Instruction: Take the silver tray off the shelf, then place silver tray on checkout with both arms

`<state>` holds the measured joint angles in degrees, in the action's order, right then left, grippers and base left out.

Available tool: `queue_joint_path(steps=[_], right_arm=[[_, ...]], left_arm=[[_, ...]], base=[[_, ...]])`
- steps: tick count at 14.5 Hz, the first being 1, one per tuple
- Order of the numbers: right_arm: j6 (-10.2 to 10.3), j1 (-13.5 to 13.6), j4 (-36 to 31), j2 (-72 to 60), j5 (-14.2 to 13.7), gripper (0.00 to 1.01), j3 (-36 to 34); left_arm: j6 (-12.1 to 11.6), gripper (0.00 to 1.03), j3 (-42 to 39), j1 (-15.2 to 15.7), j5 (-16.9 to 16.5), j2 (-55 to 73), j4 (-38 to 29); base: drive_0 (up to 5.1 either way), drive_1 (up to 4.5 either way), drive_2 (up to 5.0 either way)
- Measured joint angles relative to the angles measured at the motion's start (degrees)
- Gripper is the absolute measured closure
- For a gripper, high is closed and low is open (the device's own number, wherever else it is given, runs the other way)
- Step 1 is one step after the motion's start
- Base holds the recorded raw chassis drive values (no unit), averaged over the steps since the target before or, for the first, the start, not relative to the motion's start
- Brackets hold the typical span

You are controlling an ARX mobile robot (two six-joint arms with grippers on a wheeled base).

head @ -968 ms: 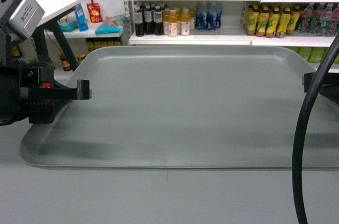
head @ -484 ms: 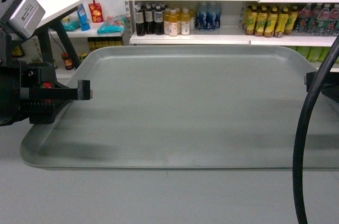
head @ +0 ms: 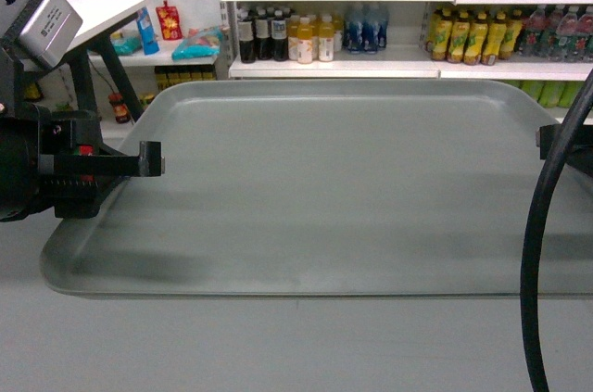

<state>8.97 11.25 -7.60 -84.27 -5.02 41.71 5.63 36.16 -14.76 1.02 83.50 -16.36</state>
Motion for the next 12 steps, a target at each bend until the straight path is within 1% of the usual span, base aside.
queue_joint_path(steps=[12], right_arm=[[0.0, 0.0, 0.0, -0.1, 0.1, 0.98, 0.0]], left_arm=[[0.0, 0.99, 0.0, 0.2, -0.1, 0.0, 0.1]], base=[[-5.0, 2.49, 2.5]])
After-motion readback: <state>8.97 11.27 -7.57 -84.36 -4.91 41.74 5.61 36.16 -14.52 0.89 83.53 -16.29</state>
